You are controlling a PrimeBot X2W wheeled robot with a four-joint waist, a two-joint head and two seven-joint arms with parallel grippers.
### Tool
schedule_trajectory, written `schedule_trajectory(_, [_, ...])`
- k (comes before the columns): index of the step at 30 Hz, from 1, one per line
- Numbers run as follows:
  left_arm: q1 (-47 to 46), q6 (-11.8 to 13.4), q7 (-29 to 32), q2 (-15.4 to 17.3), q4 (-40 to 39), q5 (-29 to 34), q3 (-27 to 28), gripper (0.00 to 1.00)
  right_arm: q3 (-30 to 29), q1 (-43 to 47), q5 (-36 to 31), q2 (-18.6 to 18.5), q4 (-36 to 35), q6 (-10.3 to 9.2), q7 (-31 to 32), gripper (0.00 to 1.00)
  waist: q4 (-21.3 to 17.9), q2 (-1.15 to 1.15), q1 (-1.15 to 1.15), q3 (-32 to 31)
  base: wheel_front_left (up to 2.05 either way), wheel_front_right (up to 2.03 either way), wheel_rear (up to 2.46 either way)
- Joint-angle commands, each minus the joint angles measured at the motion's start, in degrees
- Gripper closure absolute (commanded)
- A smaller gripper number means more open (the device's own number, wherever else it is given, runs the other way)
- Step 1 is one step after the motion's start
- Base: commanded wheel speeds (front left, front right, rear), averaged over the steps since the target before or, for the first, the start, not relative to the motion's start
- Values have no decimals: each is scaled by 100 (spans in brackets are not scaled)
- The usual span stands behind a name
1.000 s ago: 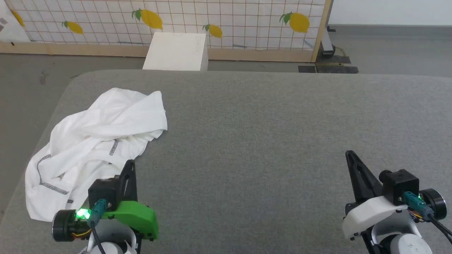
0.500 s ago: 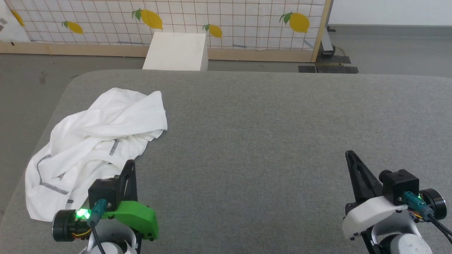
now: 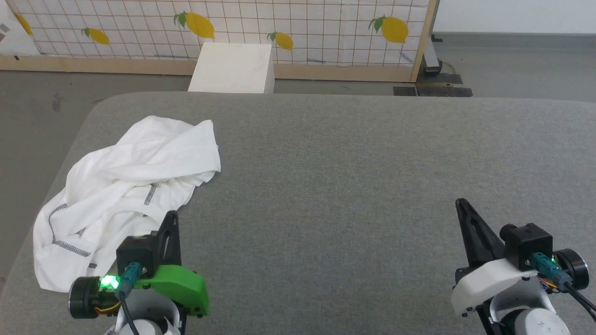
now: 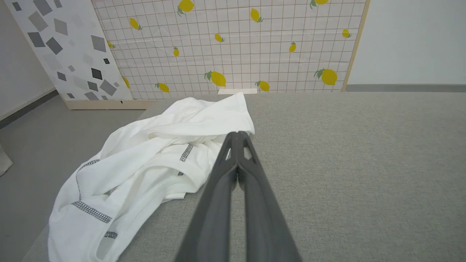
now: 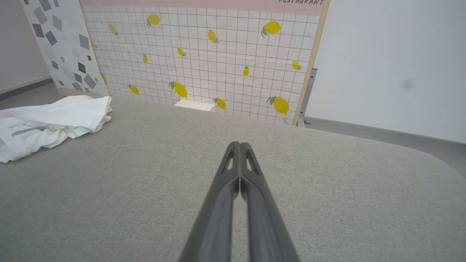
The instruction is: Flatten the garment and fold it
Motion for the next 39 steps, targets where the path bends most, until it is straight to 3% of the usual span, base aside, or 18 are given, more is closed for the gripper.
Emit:
schedule_trajectory(1, [63, -5, 8, -22, -15, 59, 16, 100, 10, 67, -36, 8, -30, -9, -1, 100, 0, 0, 0, 0, 0, 0, 0])
schedule_trajectory(9, [63, -5, 8, -22, -15, 59, 16, 100, 10, 67, -36, 8, -30, -9, -1, 100, 0, 0, 0, 0, 0, 0, 0])
schedule_trajectory(10, [-1, 0, 0, 1, 1, -2, -2, 0, -1, 0, 2, 0, 2, 0, 0, 0, 0, 0, 0, 0, 0, 0, 0])
schedule_trajectory(39, [21, 21, -321, -4, 158, -252, -125, 0, -272, 135, 397, 1, 117, -2, -323, 0, 0, 0, 0, 4, 0, 0, 0])
